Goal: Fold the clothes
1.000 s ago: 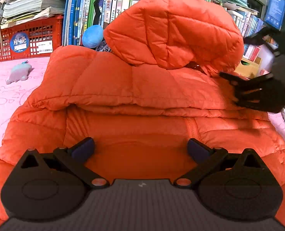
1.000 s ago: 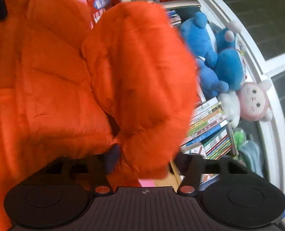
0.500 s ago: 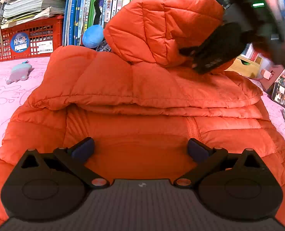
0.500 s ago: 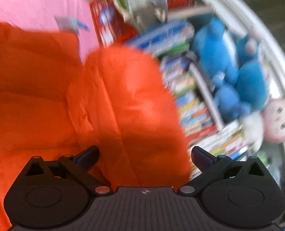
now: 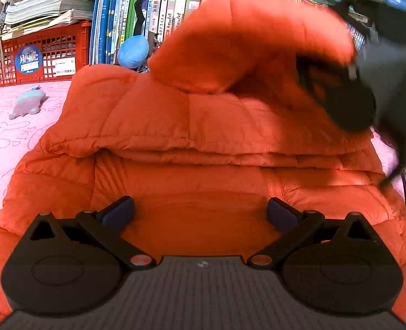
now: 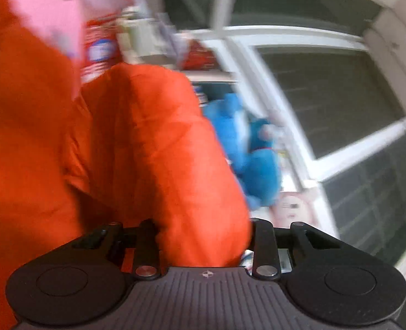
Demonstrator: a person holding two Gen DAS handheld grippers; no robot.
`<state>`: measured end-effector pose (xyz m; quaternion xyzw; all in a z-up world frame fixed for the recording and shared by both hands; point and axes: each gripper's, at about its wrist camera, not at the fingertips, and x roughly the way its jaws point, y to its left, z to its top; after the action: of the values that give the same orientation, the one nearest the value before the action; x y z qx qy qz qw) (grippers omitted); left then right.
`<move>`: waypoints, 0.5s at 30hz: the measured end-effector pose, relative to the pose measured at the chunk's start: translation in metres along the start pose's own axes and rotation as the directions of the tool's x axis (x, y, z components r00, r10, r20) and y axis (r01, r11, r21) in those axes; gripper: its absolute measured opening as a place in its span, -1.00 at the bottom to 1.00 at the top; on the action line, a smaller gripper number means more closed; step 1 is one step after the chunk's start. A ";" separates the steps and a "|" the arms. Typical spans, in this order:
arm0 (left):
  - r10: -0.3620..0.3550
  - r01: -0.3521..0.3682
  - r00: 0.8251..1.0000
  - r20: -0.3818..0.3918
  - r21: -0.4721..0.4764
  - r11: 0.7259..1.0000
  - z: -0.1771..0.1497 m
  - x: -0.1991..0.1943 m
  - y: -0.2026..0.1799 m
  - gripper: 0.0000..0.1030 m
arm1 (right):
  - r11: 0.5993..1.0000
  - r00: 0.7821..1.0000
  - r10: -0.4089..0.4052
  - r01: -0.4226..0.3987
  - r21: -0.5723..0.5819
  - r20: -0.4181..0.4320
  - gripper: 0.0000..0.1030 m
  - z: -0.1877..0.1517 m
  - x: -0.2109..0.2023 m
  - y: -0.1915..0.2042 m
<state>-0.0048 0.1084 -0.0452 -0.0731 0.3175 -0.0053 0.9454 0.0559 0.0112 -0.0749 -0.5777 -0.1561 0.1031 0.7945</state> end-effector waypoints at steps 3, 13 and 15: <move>0.002 -0.002 1.000 -0.001 0.001 1.000 0.000 0.000 -0.001 1.00 | 0.995 0.995 0.097 -0.097 -0.017 -0.013 -0.45 -0.009 -0.016 0.016; 0.004 -0.004 1.000 -0.002 0.003 1.000 0.000 0.000 -0.001 1.00 | 0.901 0.903 0.429 -0.425 0.089 -0.028 -0.44 -0.008 -0.030 0.021; 0.004 -0.004 1.000 -0.002 0.003 1.000 0.001 0.000 -0.001 1.00 | 0.874 0.880 0.474 -0.466 0.139 -0.032 -0.39 -0.008 -0.032 0.012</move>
<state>-0.0041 0.1076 -0.0449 -0.0711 0.3187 -0.0041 0.9452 0.0292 -0.0028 -0.0930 -0.5497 0.0218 0.2838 0.7853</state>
